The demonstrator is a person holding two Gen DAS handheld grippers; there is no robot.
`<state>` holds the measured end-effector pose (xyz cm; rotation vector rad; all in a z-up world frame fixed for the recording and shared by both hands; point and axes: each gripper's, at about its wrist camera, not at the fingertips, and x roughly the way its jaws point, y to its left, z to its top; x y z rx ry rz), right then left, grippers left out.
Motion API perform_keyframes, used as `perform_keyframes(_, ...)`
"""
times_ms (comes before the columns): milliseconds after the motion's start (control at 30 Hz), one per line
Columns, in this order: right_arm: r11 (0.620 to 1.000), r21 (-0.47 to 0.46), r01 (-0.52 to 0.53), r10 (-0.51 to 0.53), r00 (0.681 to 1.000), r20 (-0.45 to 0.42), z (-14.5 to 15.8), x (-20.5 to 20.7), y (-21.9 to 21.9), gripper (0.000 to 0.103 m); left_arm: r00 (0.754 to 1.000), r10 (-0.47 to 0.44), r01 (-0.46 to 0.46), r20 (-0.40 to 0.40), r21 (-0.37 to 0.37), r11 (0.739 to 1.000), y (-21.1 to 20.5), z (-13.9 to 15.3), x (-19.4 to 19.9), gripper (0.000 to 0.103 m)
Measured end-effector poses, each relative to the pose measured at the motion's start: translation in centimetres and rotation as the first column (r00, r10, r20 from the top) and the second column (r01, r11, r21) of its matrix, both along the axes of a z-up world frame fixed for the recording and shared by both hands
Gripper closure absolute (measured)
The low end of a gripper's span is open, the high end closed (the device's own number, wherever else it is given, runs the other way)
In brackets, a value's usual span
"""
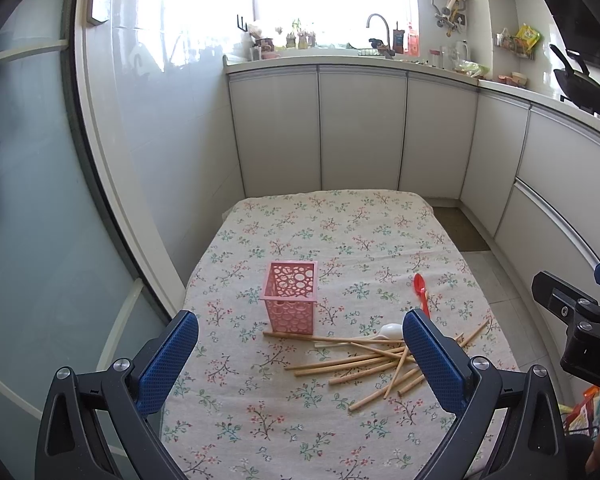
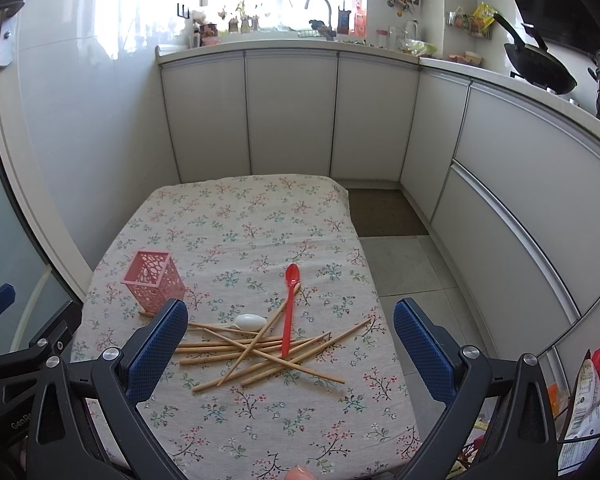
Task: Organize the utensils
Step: 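Lower and close the left gripper on a wooden chopstick while the right gripper grasps another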
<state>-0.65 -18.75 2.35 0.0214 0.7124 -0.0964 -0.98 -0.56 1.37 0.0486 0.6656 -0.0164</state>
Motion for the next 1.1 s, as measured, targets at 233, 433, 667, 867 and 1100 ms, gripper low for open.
perform_keyframes(233,0.999,0.053,0.002,0.000,0.999,-0.033,0.0,1.3,-1.1,0.000,0.999,-0.013,0.013,-0.035,-0.004,1.000,-0.4,-0.2,1.5,0.000)
perform_keyframes(433,0.996,0.080,0.049,-0.042,0.996,-0.084,-0.4,4.2,-3.2,0.000,0.987,-0.080,0.072,-0.137,-0.059,0.996,-1.2,-1.5,5.4,0.000)
perform_keyframes(667,0.989,0.108,0.101,-0.077,0.975,-0.209,-3.0,9.6,-6.0,0.000,0.943,-0.185,0.175,-0.277,-0.059,0.983,-4.8,-5.8,11.2,0.000)
perform_keyframes(867,0.977,0.133,0.169,-0.119,0.939,-0.322,-7.1,13.3,-9.6,0.000,0.898,-0.221,0.209,-0.381,-0.072,0.975,-7.1,-10.2,15.1,0.000)
perform_keyframes(1100,0.957,0.211,0.197,-0.066,0.861,-0.504,-13.7,16.1,-13.4,0.000,0.819,-0.315,0.227,-0.480,-0.234,0.945,-9.8,-15.1,19.3,0.015)
